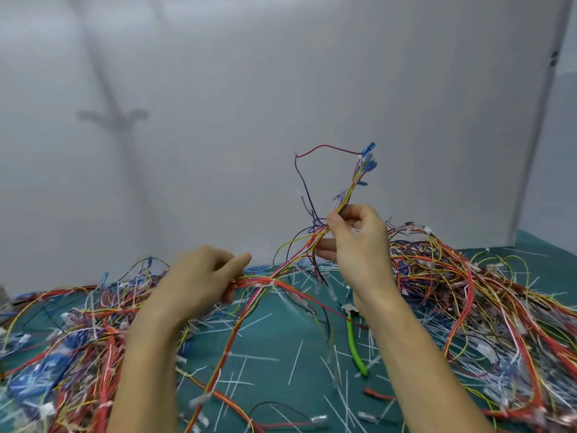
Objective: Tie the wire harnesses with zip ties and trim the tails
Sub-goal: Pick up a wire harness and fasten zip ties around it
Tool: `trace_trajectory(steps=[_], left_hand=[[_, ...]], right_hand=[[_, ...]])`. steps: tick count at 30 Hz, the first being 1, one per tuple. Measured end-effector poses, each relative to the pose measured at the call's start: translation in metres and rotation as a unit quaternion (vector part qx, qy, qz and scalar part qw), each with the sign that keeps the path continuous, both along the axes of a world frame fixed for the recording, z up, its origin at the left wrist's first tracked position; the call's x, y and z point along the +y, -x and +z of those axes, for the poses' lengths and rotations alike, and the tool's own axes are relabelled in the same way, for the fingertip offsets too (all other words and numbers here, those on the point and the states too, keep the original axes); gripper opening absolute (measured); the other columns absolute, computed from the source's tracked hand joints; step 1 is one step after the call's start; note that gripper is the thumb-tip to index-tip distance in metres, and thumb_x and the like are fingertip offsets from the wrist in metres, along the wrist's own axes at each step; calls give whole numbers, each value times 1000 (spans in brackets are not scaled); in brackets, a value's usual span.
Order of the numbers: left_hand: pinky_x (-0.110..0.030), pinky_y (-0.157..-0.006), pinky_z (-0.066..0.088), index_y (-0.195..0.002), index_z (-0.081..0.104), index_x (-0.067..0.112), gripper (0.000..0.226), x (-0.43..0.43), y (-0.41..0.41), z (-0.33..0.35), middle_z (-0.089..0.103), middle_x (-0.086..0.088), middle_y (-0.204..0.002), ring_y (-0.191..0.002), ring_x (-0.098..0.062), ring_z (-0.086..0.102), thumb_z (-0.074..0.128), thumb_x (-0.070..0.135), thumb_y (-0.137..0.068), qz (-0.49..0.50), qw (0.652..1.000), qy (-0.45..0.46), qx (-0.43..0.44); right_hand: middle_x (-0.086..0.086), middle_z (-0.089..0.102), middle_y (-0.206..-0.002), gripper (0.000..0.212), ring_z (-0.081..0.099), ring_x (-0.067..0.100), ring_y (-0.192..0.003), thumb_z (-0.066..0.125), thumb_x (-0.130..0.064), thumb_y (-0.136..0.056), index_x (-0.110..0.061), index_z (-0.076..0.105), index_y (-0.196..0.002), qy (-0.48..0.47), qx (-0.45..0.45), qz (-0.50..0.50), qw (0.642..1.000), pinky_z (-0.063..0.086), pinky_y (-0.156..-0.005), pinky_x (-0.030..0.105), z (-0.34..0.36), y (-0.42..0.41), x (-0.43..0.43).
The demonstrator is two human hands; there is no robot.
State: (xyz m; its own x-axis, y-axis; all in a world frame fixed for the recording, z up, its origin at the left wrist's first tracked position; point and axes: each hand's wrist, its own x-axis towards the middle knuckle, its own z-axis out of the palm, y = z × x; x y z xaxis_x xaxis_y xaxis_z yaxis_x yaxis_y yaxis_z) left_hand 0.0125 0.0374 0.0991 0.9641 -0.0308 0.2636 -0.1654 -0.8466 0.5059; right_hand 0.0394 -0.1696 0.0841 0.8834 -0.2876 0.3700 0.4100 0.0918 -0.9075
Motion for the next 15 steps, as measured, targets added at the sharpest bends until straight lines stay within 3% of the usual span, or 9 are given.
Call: trace_trajectory(steps=[2,4,7,10,12,15], left_hand=[[-27,-48,29,-54,47,14,56,-3,-4,-3,43,5,-42,-39,-8,33,49,53,-95,-21,999,18,-19],[-31,-53,25,-53,39,15,57,-7,-9,-4,32,7,-46,-44,-10,27,50,53,-94,-36,996,50,-72],[-32,-55,24,-58,38,10,59,-14,-14,-3,29,8,-50,-49,-12,26,49,58,-90,-59,981,131,-132],[-31,-54,23,-59,38,8,61,-20,-14,-3,29,2,-54,-52,-13,26,51,62,-86,-76,969,181,-148],[-25,-50,22,-56,39,6,60,-16,-12,-1,28,-3,-55,-52,-13,26,62,53,-85,-73,957,228,-166],[-20,-46,26,-51,42,9,51,4,-11,0,29,7,-45,-44,-8,27,80,33,-76,-42,954,237,-179]], right_hand=[[-3,63,-86,10,68,9,-57,59,-21,-97,-27,54,-90,31,-13,-12,999,57,-56,29,1,0,-2],[-1,66,-86,8,68,11,-58,63,-25,-95,-26,56,-91,70,-22,-26,997,57,-54,34,1,0,0],[-4,69,-81,12,70,23,-71,70,-30,-88,-26,59,-85,153,-13,-17,988,58,-70,48,-2,4,11],[-13,61,-74,18,62,17,-76,72,-34,-87,-27,56,-83,257,1,-13,966,48,-72,32,-9,6,24],[-17,54,-74,18,54,14,-78,70,-33,-88,-28,53,-86,311,11,-57,948,38,-70,28,-11,3,21],[-12,56,-82,16,53,15,-79,68,-27,-90,-27,53,-87,290,11,-114,950,32,-67,26,-8,-2,4]])
